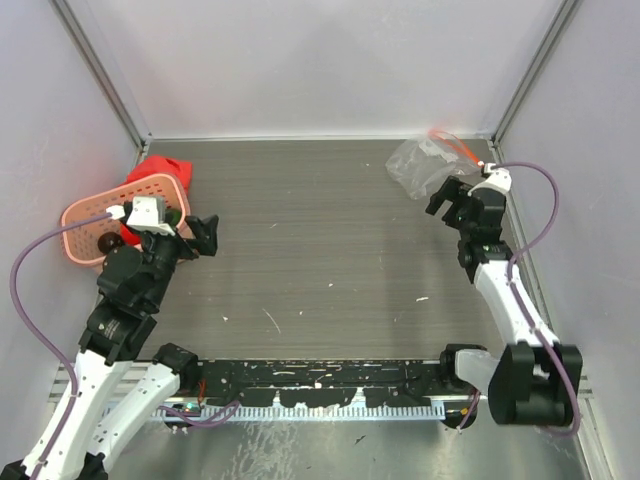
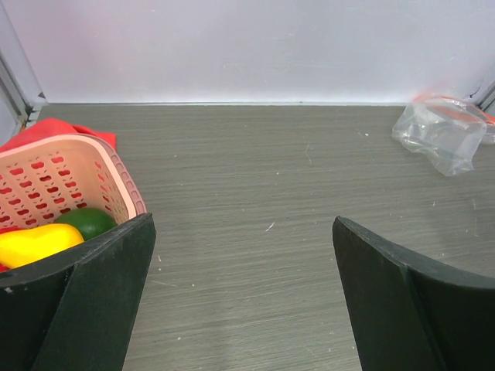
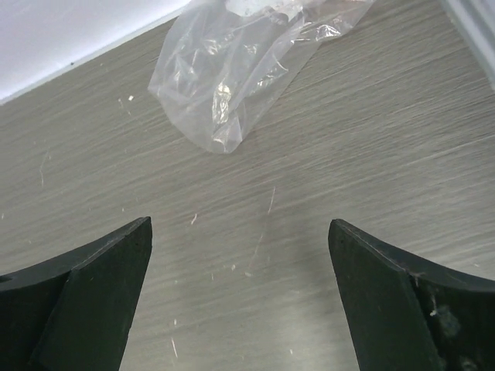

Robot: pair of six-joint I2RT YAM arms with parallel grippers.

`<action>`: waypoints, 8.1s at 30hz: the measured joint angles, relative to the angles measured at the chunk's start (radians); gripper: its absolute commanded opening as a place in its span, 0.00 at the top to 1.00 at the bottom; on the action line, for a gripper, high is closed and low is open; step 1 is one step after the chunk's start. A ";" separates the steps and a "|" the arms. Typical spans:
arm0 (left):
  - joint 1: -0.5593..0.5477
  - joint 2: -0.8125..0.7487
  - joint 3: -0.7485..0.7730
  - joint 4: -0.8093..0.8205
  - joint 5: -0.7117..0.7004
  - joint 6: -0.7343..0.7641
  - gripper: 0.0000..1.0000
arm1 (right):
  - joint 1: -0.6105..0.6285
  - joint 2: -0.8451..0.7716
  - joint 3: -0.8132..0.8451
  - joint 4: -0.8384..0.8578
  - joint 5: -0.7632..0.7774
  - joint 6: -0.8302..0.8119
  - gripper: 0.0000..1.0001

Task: Place the food in the zip-top bag and seal the zipper
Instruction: Pick up the zipper food storage bag at the corner of the board, then open the zipper of the food storage bag.

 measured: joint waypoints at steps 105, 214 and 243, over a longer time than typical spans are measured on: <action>-0.034 0.697 -0.163 0.533 0.655 -0.986 0.19 | 0.655 0.016 -0.228 0.533 -0.471 0.239 0.99; -0.194 0.274 -0.157 0.404 0.708 0.073 0.02 | 0.586 0.014 0.284 -0.386 -0.221 -0.107 0.99; -0.222 0.525 0.117 0.132 0.554 -0.802 0.00 | 1.038 0.138 0.293 -0.294 0.554 0.036 0.99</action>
